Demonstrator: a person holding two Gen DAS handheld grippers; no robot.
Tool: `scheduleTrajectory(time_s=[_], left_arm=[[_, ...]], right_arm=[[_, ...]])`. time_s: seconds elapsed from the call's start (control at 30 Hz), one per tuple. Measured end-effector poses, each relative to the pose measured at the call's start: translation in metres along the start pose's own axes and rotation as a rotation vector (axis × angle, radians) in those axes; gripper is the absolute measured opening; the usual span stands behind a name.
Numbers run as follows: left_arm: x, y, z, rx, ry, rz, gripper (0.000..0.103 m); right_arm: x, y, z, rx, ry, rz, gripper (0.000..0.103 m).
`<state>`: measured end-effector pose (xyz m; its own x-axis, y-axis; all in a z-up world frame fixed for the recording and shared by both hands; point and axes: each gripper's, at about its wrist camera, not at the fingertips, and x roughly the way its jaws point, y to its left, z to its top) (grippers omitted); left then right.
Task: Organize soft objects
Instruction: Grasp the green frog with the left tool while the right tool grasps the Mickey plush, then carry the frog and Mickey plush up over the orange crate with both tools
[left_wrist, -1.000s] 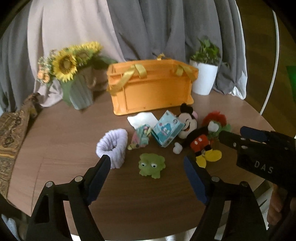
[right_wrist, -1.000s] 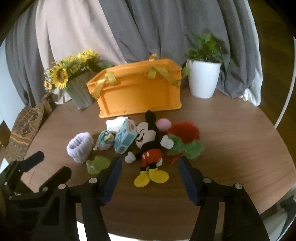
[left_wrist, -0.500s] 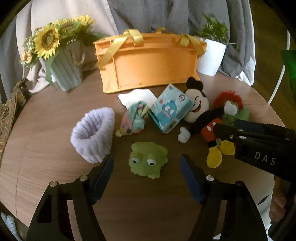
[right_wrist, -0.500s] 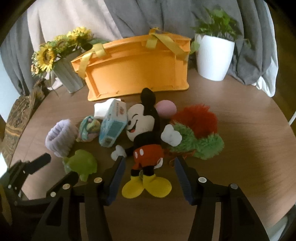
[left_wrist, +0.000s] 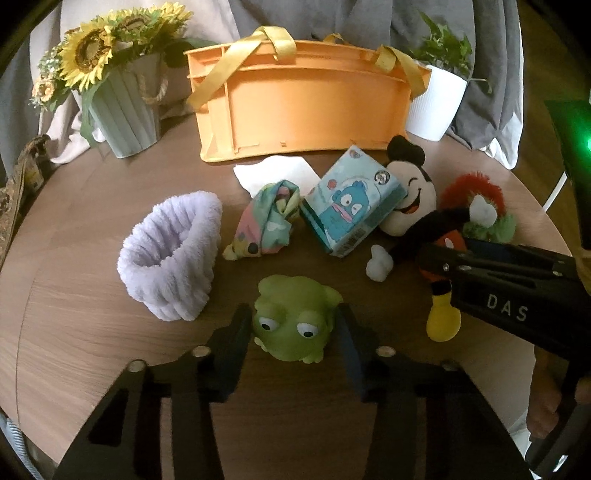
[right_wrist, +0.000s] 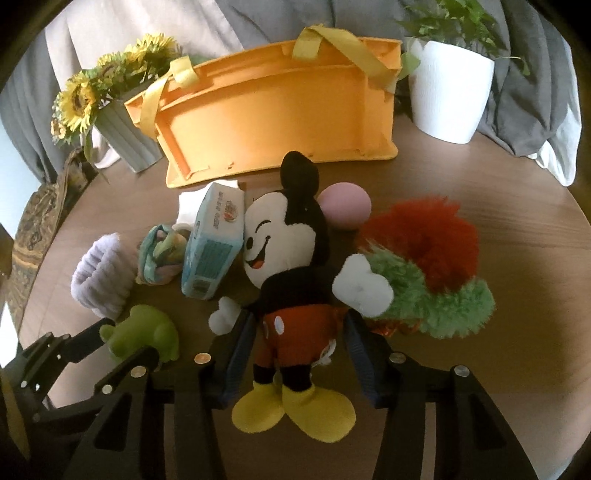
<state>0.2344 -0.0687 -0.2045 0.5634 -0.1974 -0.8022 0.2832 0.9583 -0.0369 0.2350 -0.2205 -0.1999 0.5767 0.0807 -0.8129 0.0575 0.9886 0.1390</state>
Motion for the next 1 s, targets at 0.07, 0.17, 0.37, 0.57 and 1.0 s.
scheduleTrajectory(time_s=[0.07, 0.17, 0.37, 0.57, 1.0], left_arm=[[0.000, 0.001, -0.001, -0.008, -0.003, -0.004, 0.041], [0.000, 0.002, 0.000, -0.030, -0.002, -0.010, 0.041], [-0.009, 0.002, 0.003, -0.048, -0.024, -0.016, 0.040], [-0.025, 0.001, 0.010, -0.074, -0.068, -0.021, 0.040], [-0.074, -0.003, 0.035, -0.086, -0.219, -0.022, 0.040]], right_arm=[[0.003, 0.000, 0.000, -0.005, 0.009, 0.001, 0.045], [0.004, 0.001, 0.001, -0.013, 0.014, 0.000, 0.043], [-0.001, 0.001, 0.002, -0.028, 0.008, -0.006, 0.040], [-0.017, 0.001, 0.005, -0.021, -0.014, 0.000, 0.039], [-0.069, 0.003, 0.017, -0.021, -0.122, -0.006, 0.039]])
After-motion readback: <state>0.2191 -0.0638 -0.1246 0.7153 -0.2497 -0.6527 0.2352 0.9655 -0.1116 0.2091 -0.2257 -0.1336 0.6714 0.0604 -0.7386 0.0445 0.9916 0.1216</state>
